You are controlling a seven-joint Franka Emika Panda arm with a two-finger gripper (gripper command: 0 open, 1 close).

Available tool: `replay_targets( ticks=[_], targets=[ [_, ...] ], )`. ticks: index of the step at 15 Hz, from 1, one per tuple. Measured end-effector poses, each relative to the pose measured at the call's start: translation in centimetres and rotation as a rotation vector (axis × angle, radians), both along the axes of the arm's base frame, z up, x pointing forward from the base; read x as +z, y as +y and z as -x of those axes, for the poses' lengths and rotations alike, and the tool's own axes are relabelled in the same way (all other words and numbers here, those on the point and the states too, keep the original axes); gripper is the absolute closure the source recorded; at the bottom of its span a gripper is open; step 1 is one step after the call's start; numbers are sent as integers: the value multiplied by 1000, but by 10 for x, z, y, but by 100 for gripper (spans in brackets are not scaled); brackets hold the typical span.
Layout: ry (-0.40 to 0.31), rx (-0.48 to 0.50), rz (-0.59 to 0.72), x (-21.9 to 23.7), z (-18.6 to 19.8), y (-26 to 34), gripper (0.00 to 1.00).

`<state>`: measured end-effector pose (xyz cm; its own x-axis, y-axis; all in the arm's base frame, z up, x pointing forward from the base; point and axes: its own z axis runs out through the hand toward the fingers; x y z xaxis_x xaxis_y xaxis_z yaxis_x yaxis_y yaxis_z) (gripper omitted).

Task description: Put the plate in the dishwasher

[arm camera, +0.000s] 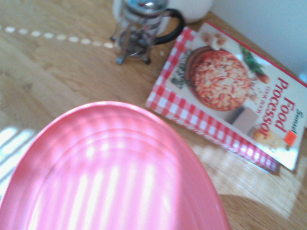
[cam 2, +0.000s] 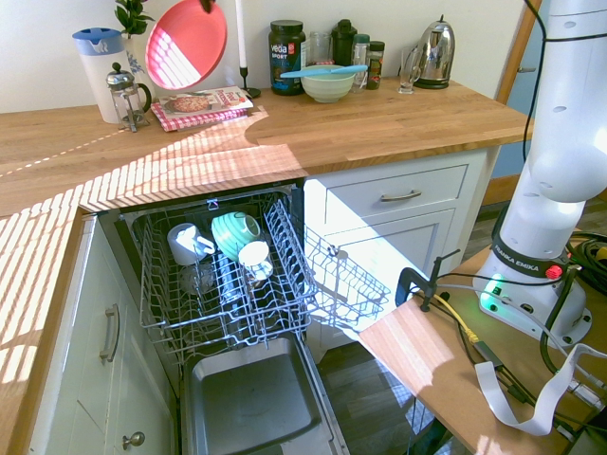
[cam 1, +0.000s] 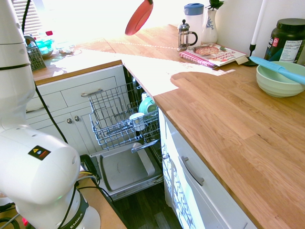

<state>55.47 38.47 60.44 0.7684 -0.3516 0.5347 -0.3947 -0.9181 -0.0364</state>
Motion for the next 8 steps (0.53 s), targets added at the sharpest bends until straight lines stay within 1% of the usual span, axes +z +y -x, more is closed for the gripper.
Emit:
replay_targets(
  ticks=[2, 4, 8],
  targets=[
    [8, 82, 139, -68, 11, 51, 100],
    [22, 165, 266, -122, 37, 82, 100],
    [32, 332, 465, -177, 114, 133, 100]
  ],
)
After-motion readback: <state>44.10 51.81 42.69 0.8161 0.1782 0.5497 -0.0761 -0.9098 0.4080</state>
